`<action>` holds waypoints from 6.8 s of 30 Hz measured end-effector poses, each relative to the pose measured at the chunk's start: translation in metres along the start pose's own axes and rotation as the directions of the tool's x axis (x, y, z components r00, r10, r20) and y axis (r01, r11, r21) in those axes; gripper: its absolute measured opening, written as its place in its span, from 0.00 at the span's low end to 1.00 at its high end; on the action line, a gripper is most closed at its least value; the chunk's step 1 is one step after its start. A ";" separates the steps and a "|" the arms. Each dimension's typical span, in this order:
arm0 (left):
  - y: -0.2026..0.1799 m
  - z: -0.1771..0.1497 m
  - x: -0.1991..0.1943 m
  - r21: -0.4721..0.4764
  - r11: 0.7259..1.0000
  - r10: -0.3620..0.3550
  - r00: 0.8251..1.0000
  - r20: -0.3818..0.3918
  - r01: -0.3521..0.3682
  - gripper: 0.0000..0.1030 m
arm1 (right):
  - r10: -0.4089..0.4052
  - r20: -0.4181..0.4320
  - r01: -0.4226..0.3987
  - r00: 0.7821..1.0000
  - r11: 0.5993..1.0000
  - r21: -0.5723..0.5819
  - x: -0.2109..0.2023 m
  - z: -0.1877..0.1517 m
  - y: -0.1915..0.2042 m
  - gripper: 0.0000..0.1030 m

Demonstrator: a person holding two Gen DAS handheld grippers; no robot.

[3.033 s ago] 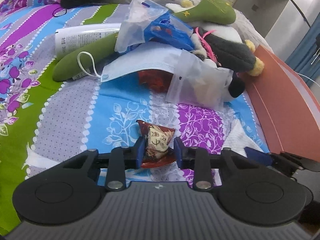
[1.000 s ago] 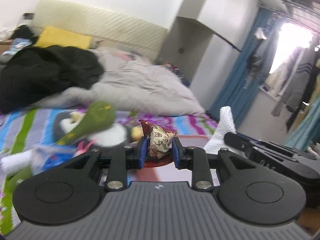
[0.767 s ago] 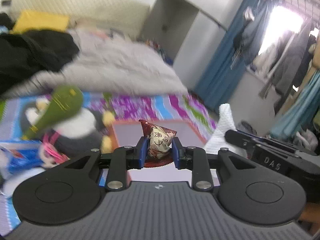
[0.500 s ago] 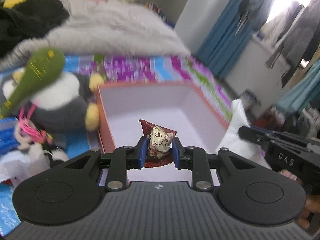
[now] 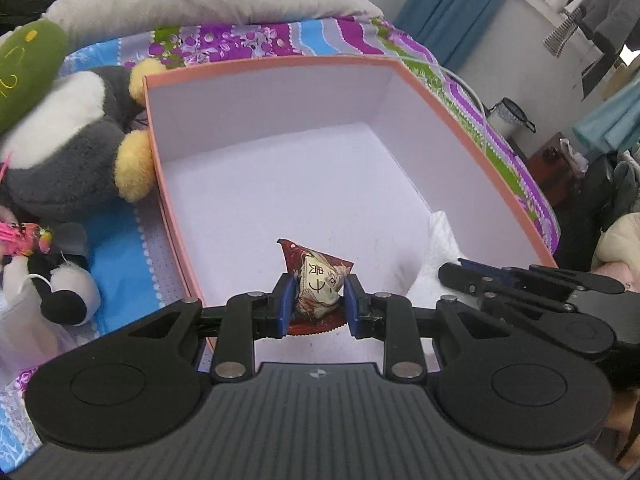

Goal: Organize soft objects

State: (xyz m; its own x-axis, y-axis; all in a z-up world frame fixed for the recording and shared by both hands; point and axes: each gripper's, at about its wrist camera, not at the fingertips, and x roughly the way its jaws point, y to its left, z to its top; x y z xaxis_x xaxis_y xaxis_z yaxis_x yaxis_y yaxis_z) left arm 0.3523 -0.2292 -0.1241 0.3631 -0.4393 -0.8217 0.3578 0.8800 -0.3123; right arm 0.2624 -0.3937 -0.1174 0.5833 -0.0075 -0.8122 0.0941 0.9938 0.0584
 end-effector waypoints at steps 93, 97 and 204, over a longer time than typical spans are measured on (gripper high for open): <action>0.176 -0.229 -0.208 -0.279 0.945 0.262 0.905 0.335 -0.170 0.47 | 0.321 0.150 -0.292 0.935 0.938 -0.184 -0.078 -0.126 0.215 0.45; 0.199 -0.217 -0.189 -0.291 0.933 0.301 0.900 0.314 -0.210 0.52 | 0.323 0.130 -0.298 0.937 0.937 -0.180 -0.049 -0.110 0.223 0.45; 0.176 -0.242 -0.124 -0.170 0.968 0.215 0.955 0.203 -0.182 0.72 | 0.221 -0.046 -0.225 0.974 0.936 -0.272 0.006 -0.141 0.207 0.66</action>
State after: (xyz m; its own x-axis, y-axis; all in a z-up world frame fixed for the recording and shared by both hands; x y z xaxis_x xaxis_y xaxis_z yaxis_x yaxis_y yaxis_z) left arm 0.1621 0.0235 -0.1919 0.5985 -0.2668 -0.7554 0.1343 0.9630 -0.2337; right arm 0.1716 -0.1728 -0.1917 0.5520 0.2173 -0.8051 -0.2628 0.9616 0.0794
